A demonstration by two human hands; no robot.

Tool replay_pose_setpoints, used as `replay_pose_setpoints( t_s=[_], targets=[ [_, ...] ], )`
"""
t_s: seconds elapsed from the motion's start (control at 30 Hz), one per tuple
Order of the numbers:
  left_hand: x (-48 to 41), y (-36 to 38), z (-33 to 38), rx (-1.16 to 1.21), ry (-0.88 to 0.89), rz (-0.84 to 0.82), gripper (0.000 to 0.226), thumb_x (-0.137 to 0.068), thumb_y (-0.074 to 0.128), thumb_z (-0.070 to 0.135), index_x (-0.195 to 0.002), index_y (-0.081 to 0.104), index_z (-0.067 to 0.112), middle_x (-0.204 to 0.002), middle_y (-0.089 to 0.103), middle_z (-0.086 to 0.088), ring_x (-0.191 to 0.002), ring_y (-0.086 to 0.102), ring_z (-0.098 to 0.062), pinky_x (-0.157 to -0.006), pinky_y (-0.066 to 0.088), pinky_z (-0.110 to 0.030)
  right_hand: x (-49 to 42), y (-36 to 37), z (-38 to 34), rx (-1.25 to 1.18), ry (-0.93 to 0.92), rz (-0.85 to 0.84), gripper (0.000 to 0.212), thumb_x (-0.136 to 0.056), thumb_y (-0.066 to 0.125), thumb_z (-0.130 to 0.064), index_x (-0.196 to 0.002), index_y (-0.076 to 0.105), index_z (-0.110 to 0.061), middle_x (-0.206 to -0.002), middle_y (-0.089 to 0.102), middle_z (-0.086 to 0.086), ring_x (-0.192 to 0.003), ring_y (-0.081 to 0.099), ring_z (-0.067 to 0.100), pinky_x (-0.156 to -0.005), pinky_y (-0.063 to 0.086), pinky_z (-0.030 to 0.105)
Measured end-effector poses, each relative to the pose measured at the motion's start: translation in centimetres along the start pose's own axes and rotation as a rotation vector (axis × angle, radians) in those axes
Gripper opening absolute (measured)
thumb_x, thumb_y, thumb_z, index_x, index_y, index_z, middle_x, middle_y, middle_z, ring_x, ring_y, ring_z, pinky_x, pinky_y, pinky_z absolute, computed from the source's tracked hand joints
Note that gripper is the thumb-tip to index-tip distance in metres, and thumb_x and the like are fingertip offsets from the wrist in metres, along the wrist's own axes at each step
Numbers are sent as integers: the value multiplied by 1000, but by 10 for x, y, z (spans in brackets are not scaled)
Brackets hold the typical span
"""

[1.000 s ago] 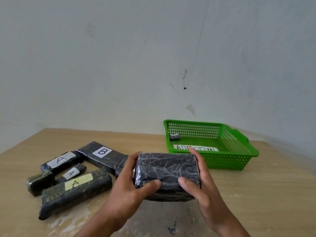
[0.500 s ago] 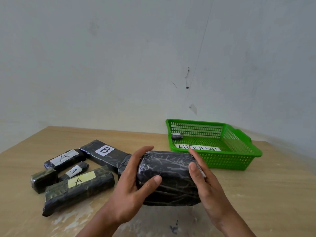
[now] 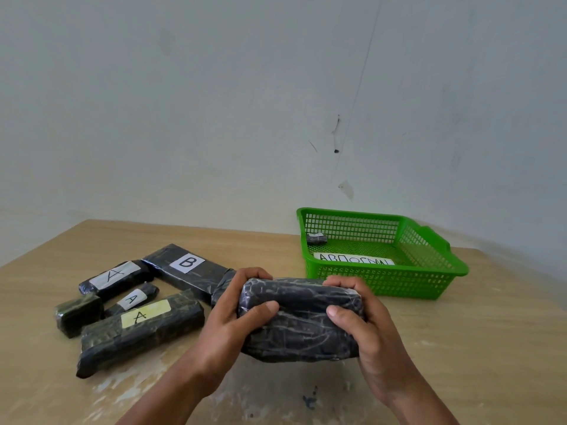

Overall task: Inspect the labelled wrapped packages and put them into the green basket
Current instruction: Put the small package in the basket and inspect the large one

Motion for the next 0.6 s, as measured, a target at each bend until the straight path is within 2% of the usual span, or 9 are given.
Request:
replay_pose_setpoints(
  t_s=[0.1, 0.2, 0.33, 0.43, 0.53, 0.6],
  targets=[
    [0, 4, 0, -12, -16, 57, 36, -78, 75, 23, -111, 60, 19, -105, 68, -26, -87, 73, -31, -74, 61, -40, 1, 1, 2, -13, 14, -11, 51, -72, 76, -36, -118, 64, -17, -114, 72, 24, -103, 73, 46, -87, 59, 62],
    [0, 8, -1, -63, -26, 97, 21, -93, 73, 12, -108, 61, 21, -102, 71, -22, -88, 75, -35, -75, 62, -43, -2, 1, 3, 31, 29, 22, 37, -75, 80, -29, -108, 68, -18, -112, 74, 19, -100, 75, 40, -83, 63, 50],
    [3, 12, 2, -124, -21, 134, 22, -95, 69, 7, -108, 62, 23, -104, 73, -20, -96, 74, -43, -83, 63, -54, -3, 0, 1, 70, 33, 82, 26, -73, 79, -22, -98, 73, -18, -122, 70, -8, -102, 75, 16, -79, 64, 36],
    [4, 14, 3, -126, -3, 123, 22, -94, 69, 7, -108, 63, 23, -102, 74, -19, -93, 75, -40, -79, 64, -48, 0, 1, -4, 87, 4, 45, 34, -73, 81, -22, -103, 70, -11, -109, 74, -13, -95, 76, 11, -71, 60, 25],
    [3, 12, 5, -86, 0, 109, 34, -91, 75, 7, -115, 63, 28, -105, 75, -15, -94, 77, -35, -78, 64, -41, 0, 4, -7, 80, 0, 68, 39, -71, 86, -22, -104, 69, -11, -104, 76, -10, -93, 78, 17, -72, 61, 28],
    [2, 8, 5, -1, 17, 91, 61, -79, 86, 18, -130, 56, 35, -112, 74, -12, -99, 77, -32, -79, 64, -36, -1, 5, -7, 33, 4, 107, 37, -69, 87, -24, -101, 71, -15, -103, 78, -2, -93, 78, 23, -74, 62, 35]
  ],
)
Point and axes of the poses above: each hand's wrist, its own x-axis away from the middle knuckle, its own y-axis out of the palm, z = x × y, the point moved 1 cm from there along -x, towards the middle knuckle
